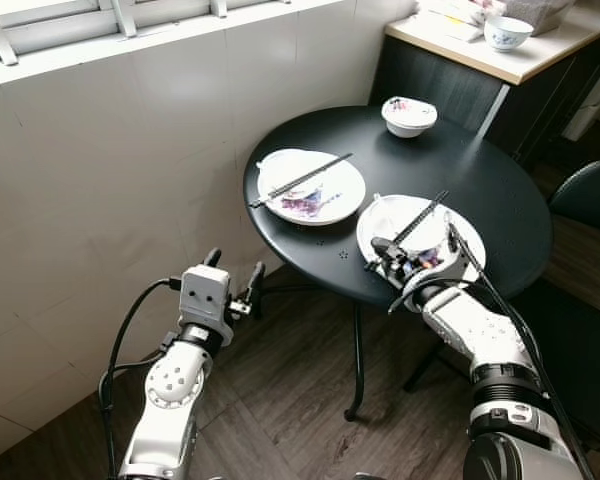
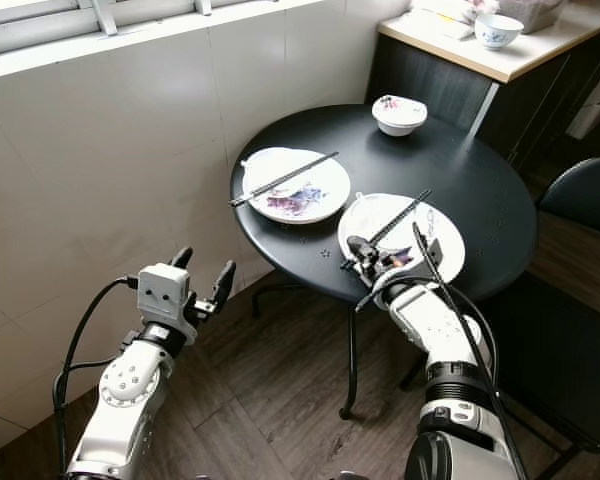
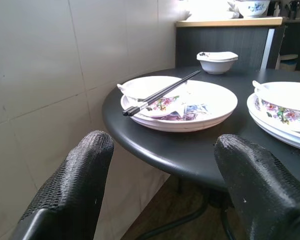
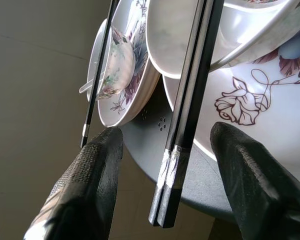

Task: Kitchen organization

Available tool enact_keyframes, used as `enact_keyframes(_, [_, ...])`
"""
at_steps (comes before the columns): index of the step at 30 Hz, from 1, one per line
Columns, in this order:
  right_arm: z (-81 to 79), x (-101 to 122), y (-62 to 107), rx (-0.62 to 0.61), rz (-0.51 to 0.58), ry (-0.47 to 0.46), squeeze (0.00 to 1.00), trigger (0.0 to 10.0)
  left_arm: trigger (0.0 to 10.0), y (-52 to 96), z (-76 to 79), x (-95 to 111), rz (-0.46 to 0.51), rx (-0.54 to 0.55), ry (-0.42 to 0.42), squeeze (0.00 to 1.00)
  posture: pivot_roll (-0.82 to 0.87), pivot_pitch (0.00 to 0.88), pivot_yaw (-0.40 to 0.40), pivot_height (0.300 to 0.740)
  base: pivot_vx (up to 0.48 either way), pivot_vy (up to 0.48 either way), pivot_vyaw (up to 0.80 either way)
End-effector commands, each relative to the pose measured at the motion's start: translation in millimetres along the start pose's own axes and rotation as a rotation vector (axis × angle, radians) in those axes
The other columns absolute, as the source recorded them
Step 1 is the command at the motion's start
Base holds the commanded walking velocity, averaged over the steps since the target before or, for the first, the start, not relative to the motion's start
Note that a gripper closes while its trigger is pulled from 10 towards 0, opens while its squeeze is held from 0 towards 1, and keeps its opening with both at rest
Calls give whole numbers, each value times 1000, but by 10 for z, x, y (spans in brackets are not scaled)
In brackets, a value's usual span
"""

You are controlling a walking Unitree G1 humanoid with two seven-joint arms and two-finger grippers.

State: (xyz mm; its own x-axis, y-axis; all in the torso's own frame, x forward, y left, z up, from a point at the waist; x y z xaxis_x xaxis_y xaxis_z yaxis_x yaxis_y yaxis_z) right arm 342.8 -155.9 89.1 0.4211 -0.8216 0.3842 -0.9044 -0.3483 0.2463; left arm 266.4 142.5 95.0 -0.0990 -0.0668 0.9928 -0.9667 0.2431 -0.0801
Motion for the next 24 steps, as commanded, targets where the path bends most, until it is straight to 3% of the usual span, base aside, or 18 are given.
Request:
enact_keyframes(1, [-12,-11,-5,4,0,11,0,10000,10000,-14,37,-14,-6,-12,6,0,-33,13,-79,740,0,0,0])
enact_keyframes(13, [-33,3,-7,24,23,45,0,10000,10000,-17,33,-19,-6,-12,5,0,-32,10,-79,740,0,0,0])
enact_keyframes(24, [-20,-26,-7,34,20,18,0,10000,10000,-10,40,-25,-8,-14,7,0,-30,3,-77,740,0,0,0])
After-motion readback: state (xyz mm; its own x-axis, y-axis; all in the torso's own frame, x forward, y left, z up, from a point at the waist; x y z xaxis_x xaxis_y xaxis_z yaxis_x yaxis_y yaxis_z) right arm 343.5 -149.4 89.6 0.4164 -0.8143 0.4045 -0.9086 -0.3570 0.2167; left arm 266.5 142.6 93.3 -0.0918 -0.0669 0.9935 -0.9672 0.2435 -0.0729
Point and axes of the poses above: a point about 5 cm out from each wrist's last joint towards the gripper, its own y axis pointing back from the gripper into the wrist, its own x axis along the axis of the wrist's last joint, z = x × y, the point moved 1 cm from there along -y, pointing out of the wrist towards the gripper, and after that the axes turned 1 degree about y, right-handed, at the moved point
